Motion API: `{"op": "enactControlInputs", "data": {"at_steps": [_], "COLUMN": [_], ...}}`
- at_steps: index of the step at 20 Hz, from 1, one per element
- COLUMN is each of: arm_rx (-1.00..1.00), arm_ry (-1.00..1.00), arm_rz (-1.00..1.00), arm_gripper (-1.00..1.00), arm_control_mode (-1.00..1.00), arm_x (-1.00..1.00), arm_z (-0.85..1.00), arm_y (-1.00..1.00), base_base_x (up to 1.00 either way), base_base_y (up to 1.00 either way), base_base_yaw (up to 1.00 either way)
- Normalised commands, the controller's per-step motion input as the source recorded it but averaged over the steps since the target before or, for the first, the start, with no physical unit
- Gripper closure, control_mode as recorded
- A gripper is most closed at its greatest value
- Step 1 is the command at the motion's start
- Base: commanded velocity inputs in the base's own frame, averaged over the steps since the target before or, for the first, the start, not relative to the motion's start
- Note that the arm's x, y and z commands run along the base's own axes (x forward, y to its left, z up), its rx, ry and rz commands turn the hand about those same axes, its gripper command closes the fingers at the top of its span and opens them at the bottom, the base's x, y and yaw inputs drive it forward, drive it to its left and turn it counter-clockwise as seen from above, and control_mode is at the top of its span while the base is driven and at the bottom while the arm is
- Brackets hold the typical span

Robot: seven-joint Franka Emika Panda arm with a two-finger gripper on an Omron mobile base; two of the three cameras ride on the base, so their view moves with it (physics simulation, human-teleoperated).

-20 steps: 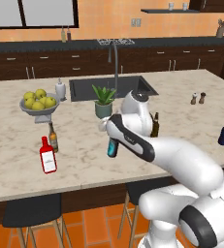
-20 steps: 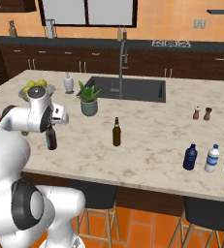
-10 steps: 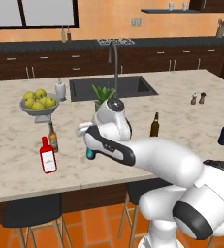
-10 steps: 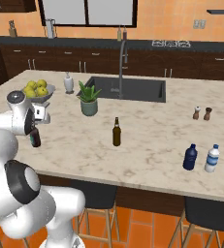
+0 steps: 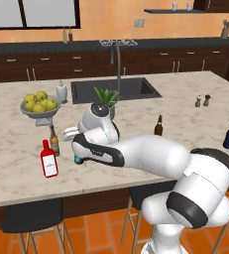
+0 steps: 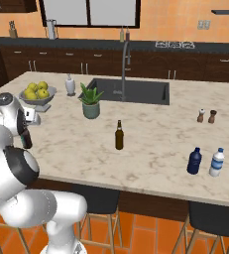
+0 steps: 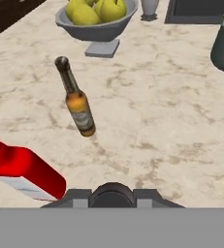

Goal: Move the plastic bottles in the middle to the plastics group, and the glass bottles in the middle to the glass group.

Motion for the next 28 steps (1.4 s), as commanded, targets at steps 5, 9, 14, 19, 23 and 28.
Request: {"op": "enactControlInputs", "data": {"at_steps": [5, 9, 14, 19, 23, 28], "arm_rx": [0.0, 0.0, 0.0, 0.0, 0.0, 0.0], "arm_ry": [0.0, 0.0, 0.0, 0.0, 0.0, 0.0], "arm_rz": [0.0, 0.0, 0.02, 0.03, 0.03, 0.03], "arm_gripper": [1.0, 1.0, 1.0, 1.0, 1.0, 1.0], "arm_control_mode": [-1.0, -1.0, -1.0, -1.0, -1.0, -1.0], "arm_x": [0.06, 0.01, 0.0, 0.0, 0.0, 0.0], "arm_z": [-0.1, -0.22, -0.25, -0.25, -0.27, -0.3], "arm_y": [0.3, 0.07, 0.0, 0.0, 0.0, 0.01], "base_base_x": [0.0, 0.0, 0.0, 0.0, 0.0, 0.0], "base_base_y": [0.0, 0.0, 0.0, 0.0, 0.0, 0.0], "base_base_yaw": [0.0, 0.0, 0.0, 0.0, 0.0, 0.0]}}
